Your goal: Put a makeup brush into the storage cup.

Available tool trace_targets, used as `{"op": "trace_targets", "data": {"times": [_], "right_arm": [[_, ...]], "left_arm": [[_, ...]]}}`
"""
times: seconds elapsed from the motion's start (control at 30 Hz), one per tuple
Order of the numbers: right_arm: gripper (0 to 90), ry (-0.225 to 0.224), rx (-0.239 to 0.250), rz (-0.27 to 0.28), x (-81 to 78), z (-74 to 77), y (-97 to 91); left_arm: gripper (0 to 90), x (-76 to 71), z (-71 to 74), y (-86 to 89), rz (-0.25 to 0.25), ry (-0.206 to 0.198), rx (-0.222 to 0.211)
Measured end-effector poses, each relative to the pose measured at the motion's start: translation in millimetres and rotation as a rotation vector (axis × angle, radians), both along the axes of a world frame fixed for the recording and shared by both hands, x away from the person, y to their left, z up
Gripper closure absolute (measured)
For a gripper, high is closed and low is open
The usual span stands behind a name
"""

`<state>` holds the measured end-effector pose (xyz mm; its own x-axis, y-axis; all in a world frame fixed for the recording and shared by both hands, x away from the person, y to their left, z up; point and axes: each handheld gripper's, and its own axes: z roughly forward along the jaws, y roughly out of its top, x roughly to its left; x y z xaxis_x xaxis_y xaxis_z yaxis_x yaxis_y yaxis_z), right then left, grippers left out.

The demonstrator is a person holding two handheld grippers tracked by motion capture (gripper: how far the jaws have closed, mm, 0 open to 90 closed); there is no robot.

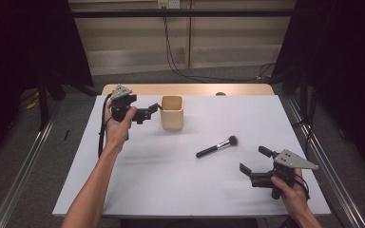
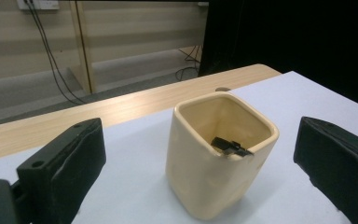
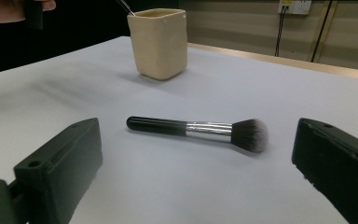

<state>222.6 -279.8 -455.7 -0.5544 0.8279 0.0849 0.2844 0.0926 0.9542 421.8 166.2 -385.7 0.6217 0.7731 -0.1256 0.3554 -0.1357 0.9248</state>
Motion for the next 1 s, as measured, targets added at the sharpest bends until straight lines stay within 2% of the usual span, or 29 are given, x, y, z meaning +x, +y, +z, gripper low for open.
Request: {"op": "trace_targets", "data": {"times": [0.1, 0.23, 0.43, 0.5, 0.57, 0.63, 0.7, 1.0], "right_arm": [[1.7, 0.000, -0.001, 0.000, -0.2, 0.0, 0.0], [1.7, 0.004, 0.002, 0.000, 0.2, -0.4, 1.0], [1.7, 0.003, 0.005, -0.002, 0.5, -0.3, 0.7], [1.7, 0.002, 0.001, 0.002, 0.6, -0.3, 0.5], [1.7, 0.002, 0.001, 0.003, 0.5, -0.3, 0.8], [1.7, 0.003, 0.002, 0.002, 0.5, -0.3, 0.7], [1.7, 0.002, 0.002, 0.002, 0.7, -0.3, 0.2], [1.7, 0.002, 0.002, -0.003, 0.7, -0.3, -0.1]], "left_arm": [[2.4, -4.5, -1.8, 2.2, -0.001, -0.001, 0.006], [3.5, -12.0, -4.3, 5.3, 0.001, -0.014, -0.007], [4.3, -20.0, -7.4, 13.2, -0.008, -0.010, -0.011], [4.3, -22.5, -9.7, 15.1, -0.003, -0.035, -0.011], [4.8, -25.8, -11.6, 17.2, -0.003, -0.042, -0.023], [5.2, -29.4, -12.0, 19.2, 0.001, -0.060, -0.016], [5.1, -33.6, -12.0, 20.6, -0.010, -0.058, -0.031], [3.6, -52.4, -13.3, 26.7, -0.037, -0.054, -0.027]]}}
